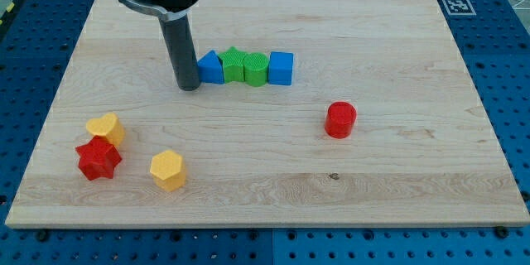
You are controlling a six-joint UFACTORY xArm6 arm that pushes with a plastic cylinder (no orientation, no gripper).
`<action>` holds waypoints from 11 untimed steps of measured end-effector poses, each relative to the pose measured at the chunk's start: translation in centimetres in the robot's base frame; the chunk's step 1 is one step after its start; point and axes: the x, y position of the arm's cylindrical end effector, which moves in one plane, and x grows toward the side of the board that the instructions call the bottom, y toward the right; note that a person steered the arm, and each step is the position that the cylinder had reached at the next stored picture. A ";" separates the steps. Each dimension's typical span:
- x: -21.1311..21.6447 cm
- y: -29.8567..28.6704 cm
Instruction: Move the group of block down a bit
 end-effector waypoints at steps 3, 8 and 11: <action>-4.3 -3.5; -6.1 4.5; -4.7 4.5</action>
